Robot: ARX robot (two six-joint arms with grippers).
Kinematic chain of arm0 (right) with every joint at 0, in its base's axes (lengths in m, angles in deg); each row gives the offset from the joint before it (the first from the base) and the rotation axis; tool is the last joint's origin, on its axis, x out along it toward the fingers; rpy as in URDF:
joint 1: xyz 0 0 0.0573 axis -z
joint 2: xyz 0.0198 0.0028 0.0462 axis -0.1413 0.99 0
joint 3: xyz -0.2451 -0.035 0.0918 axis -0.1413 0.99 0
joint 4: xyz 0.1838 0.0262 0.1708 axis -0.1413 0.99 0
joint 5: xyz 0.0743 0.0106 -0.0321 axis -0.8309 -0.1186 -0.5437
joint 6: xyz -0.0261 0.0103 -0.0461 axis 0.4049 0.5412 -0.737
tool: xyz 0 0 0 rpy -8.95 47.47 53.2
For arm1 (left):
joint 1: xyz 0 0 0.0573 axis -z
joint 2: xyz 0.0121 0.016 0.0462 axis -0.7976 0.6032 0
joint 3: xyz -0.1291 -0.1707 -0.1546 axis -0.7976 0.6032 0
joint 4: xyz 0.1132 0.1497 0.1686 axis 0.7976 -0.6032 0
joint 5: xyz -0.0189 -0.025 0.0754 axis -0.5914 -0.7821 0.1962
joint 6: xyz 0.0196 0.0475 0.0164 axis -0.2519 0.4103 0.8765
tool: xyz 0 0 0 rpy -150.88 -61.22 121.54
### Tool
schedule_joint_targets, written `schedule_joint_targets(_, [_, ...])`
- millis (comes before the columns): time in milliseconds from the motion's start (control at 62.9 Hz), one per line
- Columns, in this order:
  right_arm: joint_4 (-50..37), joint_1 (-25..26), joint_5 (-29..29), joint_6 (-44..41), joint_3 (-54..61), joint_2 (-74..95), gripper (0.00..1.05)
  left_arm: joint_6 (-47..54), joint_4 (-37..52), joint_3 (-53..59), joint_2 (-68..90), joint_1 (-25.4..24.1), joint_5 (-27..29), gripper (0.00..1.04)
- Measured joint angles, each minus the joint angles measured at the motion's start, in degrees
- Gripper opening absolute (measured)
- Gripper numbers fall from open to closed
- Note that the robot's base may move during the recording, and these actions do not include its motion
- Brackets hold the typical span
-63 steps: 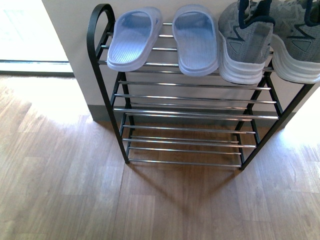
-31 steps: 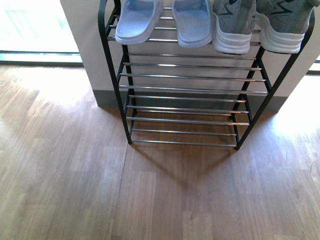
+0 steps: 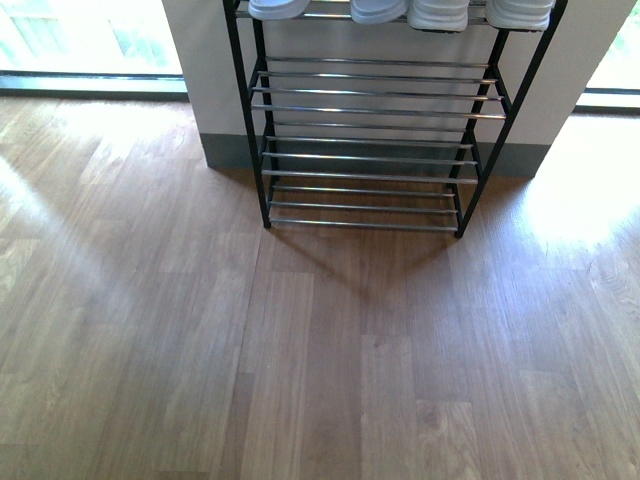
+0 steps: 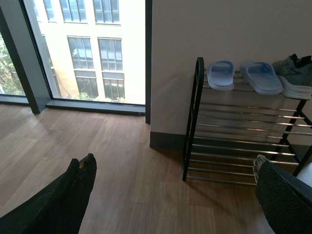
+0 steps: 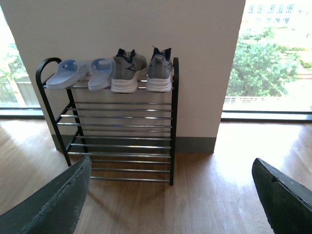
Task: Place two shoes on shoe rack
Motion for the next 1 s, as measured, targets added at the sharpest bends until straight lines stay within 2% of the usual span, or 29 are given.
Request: schedule_joint_targets(1001, [0.0, 0.0, -0.1, 0.0, 0.0, 0.0, 0.96, 0.0, 0.0, 0.0, 0.0, 0.0, 0.2, 0.95])
